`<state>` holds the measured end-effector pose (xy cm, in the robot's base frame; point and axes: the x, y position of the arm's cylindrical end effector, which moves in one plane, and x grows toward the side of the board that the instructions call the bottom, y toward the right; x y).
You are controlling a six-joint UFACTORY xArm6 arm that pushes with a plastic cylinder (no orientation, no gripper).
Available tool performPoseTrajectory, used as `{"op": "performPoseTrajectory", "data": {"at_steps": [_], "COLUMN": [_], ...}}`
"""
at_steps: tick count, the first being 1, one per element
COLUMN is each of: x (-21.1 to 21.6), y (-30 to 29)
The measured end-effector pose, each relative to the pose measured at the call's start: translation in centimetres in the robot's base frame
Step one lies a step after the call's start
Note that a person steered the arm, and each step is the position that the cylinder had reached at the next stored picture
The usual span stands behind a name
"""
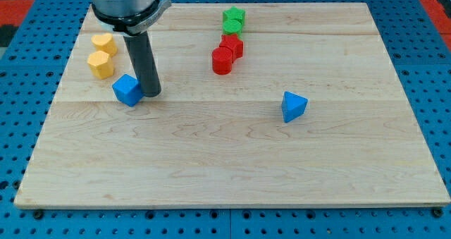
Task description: Push the blue cube below the yellow hexagon
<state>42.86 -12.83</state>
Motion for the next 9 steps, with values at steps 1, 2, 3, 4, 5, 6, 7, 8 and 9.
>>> {"op": "performPoseTrajectory", "data": {"at_steps": [1, 2, 3, 4, 5, 6, 7, 8, 9], "x": [1.4, 1.4, 1.2, 2.8, 2.8, 1.9, -0.4, 0.3, 0.5], "y": [-1.9, -4.6, -5.4, -6.2, -6.7, -2.0, -2.0, -4.3, -5.0]}}
